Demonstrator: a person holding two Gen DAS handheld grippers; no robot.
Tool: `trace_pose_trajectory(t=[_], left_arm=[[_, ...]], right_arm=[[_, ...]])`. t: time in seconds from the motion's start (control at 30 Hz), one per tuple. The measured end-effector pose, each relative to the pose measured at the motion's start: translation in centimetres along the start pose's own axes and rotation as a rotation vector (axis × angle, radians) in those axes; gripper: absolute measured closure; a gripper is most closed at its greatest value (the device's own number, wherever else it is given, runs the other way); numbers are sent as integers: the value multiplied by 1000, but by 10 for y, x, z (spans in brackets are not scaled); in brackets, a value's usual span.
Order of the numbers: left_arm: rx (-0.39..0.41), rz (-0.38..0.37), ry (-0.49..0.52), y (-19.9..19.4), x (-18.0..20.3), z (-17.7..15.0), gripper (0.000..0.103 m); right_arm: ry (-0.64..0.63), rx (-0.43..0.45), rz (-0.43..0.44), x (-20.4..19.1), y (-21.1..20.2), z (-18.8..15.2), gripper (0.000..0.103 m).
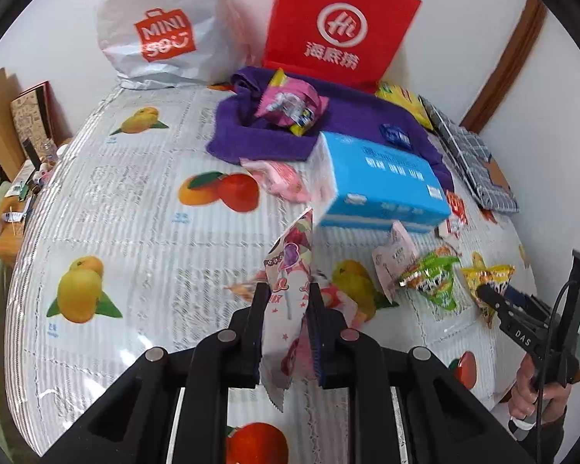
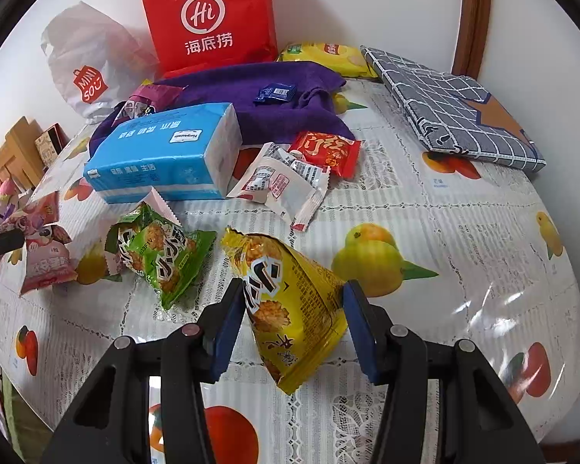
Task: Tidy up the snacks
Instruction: 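Grasp the yellow chip bag with the right tool while the left tool grasps a pink candy stick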
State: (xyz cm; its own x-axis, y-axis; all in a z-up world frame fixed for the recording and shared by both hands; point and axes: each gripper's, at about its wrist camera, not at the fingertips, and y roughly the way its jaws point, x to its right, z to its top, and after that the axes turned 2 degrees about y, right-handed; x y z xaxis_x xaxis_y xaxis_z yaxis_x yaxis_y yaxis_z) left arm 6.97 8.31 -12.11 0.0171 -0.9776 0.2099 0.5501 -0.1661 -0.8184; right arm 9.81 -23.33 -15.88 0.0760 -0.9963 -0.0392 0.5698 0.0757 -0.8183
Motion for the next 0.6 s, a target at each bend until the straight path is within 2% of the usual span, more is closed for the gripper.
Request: trace_pose_trajectory(t=[0.2,0.37,0.6], left_arm=[[12,-5,-64,12,-18,18,85],[-10,48,-59,36,-23,26,85],[-65,71,-58,70,-36,23,85]], right_arm=[[1,0,-16,5,1,5,52],[2,-2,-29,9,6,12,52],[14,-16,-31,15,22,16,52]])
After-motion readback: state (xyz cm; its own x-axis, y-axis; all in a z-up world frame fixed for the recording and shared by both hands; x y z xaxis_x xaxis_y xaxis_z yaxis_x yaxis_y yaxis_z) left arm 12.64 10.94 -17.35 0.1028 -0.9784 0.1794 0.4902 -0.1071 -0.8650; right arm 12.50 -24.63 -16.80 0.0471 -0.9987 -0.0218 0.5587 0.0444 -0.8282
